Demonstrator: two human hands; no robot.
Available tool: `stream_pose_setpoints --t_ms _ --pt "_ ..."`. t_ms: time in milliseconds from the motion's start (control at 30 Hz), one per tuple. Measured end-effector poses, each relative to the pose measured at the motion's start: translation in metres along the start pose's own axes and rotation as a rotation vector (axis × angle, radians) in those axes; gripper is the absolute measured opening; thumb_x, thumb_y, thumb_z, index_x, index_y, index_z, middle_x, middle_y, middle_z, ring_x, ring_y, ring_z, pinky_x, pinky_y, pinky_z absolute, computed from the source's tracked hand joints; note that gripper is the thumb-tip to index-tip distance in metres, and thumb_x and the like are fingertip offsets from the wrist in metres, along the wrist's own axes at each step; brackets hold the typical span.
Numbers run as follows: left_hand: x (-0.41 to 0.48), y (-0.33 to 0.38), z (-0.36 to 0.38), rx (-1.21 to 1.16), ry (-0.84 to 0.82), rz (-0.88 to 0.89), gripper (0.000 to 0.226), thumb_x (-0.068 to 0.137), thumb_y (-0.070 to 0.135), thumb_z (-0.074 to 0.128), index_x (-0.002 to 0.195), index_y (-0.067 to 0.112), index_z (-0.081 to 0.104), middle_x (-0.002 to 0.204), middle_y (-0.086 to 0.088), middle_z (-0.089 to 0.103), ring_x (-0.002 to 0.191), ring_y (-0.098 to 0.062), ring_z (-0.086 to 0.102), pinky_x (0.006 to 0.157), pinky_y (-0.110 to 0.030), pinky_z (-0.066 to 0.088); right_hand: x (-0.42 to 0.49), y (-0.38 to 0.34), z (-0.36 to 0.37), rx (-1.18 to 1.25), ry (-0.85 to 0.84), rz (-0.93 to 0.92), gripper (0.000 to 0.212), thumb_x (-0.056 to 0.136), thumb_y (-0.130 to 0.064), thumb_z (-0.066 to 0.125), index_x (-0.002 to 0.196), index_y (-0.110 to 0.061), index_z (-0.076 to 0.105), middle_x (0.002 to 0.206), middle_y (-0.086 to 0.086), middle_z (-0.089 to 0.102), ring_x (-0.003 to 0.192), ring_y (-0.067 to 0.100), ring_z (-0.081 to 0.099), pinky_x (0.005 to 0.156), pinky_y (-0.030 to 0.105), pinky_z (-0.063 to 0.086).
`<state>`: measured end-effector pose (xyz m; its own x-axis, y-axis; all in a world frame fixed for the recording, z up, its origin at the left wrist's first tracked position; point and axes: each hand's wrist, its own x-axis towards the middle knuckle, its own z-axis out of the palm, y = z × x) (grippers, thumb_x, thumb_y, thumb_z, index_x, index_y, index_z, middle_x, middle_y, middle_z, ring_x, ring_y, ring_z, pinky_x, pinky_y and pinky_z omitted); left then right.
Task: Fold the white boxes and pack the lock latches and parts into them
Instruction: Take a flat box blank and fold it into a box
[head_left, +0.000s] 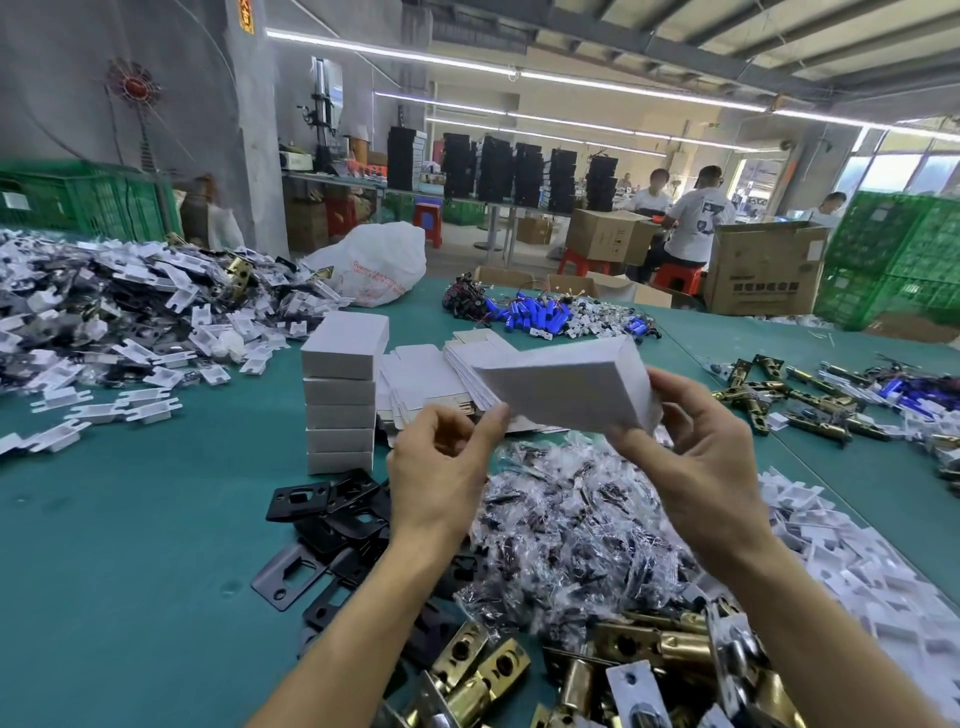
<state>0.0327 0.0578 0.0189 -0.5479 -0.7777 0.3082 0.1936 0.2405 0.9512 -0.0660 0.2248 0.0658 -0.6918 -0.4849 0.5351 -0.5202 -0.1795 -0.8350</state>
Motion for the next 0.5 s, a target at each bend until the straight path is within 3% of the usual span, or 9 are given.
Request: stream_pose_setpoints --t_ms 100,133,200,267,333,400,467,500 --pt "0.001 0.010 -0.002 -0.309 -0.468 -0.497 0.083 0.072 0.085 0.049 0.115 0.016 0.063 0.094 -0.007 0.072 0.075 -0.017 0.068 0.061 -0.031 0.054 -0.005 -0.004 0.013 0.032 -0.106 -0.071 0.039 0.072 -0.017 0.076 0.108 -0.022 0.061 0.111 -0.002 0.068 0.110 0.018 0.064 0.084 0.030 0.058" --pt "0.001 0.011 -0.003 -0.418 -0.620 -0.581 0.093 0.073 0.090 0.044 0.129 0.017 0.058 0.110 -0.012 0.073 0.091 -0.025 0.071 0.074 -0.041 0.059 -0.008 -0.004 0.017 0.007 -0.144 -0.083 0.038 0.072 -0.022 0.077 0.105 -0.025 0.060 0.109 -0.003 0.069 0.109 0.018 0.065 0.085 0.033 0.058" --pt "0.001 0.011 -0.005 -0.619 -0.808 -0.574 0.100 0.073 0.089 0.039 0.143 0.018 0.049 0.134 -0.018 0.063 0.122 -0.039 0.061 0.102 -0.063 0.046 -0.012 -0.001 0.022 -0.148 -0.166 -0.147 0.038 0.074 -0.017 0.081 0.100 -0.031 0.057 0.106 -0.006 0.067 0.107 0.016 0.065 0.081 0.037 0.060" --pt "0.000 0.014 -0.008 -0.826 -0.847 -0.550 0.101 0.069 0.084 0.051 0.145 0.018 0.048 0.144 -0.019 0.055 0.133 -0.044 0.050 0.104 -0.076 0.035 -0.013 0.003 0.022 -0.426 -0.129 -0.257 0.048 0.076 0.001 0.079 0.102 -0.032 0.056 0.109 -0.005 0.062 0.105 0.012 0.062 0.076 0.041 0.060" --pt "-0.002 0.017 -0.009 -0.978 -0.812 -0.555 0.100 0.060 0.074 0.077 0.137 0.013 0.059 0.139 -0.019 0.058 0.126 -0.041 0.057 0.093 -0.072 0.047 -0.014 0.004 0.023 -0.570 -0.158 -0.293 0.049 0.075 0.004 0.079 0.107 -0.028 0.059 0.114 -0.005 0.058 0.106 0.009 0.060 0.081 0.037 0.059" --pt "-0.003 0.017 -0.008 -1.014 -0.711 -0.536 0.097 0.044 0.064 0.092 0.120 0.007 0.072 0.128 -0.020 0.065 0.114 -0.037 0.066 0.087 -0.062 0.055 -0.017 0.003 0.029 -0.539 -0.290 -0.275 0.040 0.077 -0.001 0.080 0.107 -0.022 0.064 0.119 -0.005 0.059 0.110 0.004 0.059 0.089 0.023 0.055" --pt "-0.002 0.016 -0.007 -0.961 -0.617 -0.513 0.102 0.038 0.060 0.095 0.119 0.003 0.071 0.131 -0.022 0.064 0.119 -0.039 0.063 0.098 -0.069 0.046 -0.022 0.001 0.036 -0.443 -0.391 -0.215 0.038 0.077 -0.008 0.081 0.109 -0.019 0.065 0.122 -0.007 0.059 0.111 0.000 0.058 0.087 0.012 0.051" --pt "-0.002 0.016 -0.007 -0.935 -0.590 -0.497 0.101 0.037 0.059 0.096 0.118 0.005 0.071 0.133 -0.023 0.062 0.122 -0.041 0.061 0.102 -0.072 0.041 -0.023 0.000 0.037 -0.399 -0.404 -0.166 0.044 0.075 -0.015 0.083 0.114 -0.022 0.064 0.127 -0.009 0.058 0.112 0.000 0.058 0.087 0.014 0.051"
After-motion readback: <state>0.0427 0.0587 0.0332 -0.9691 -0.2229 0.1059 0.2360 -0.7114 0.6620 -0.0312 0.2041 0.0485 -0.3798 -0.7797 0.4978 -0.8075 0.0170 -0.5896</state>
